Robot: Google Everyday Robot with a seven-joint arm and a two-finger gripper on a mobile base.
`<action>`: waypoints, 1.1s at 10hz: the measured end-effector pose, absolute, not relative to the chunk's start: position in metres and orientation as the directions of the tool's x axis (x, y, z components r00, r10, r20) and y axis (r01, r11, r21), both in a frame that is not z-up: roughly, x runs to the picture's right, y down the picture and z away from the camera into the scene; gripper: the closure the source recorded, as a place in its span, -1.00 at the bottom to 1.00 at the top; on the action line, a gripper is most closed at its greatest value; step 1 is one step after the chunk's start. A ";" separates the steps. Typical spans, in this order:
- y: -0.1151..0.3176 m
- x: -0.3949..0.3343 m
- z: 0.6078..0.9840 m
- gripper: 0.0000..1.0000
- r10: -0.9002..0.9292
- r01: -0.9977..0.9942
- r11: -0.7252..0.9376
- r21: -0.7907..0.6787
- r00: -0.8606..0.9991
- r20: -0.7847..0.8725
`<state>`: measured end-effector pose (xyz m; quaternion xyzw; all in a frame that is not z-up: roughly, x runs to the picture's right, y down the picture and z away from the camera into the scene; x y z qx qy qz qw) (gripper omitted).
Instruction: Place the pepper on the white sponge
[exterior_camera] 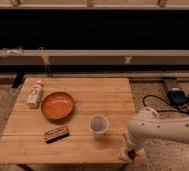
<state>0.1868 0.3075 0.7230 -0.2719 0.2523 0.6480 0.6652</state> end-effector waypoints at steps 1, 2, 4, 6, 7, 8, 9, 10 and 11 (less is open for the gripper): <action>0.307 0.187 0.724 -0.60 0.727 -0.999 0.006 -0.034 0.028 -0.686; 0.307 0.187 0.724 -0.60 0.729 -0.999 0.002 -0.034 0.025 -0.684; 0.306 0.187 0.725 -0.60 0.733 -0.999 -0.005 -0.036 0.020 -0.680; 0.305 0.185 0.725 -0.60 0.736 -0.999 -0.005 -0.043 0.025 -0.676; 0.302 0.184 0.725 -0.60 0.740 -0.999 -0.005 -0.045 0.027 -0.672; 0.298 0.184 0.723 -0.60 0.749 -0.999 -0.005 -0.048 0.028 -0.662; 0.296 0.184 0.721 -0.60 0.753 -0.999 -0.005 -0.049 0.029 -0.657; 0.294 0.183 0.720 -0.60 0.757 -0.999 -0.004 -0.052 0.031 -0.653; 0.291 0.183 0.719 -0.60 0.762 -0.998 -0.003 -0.055 0.033 -0.647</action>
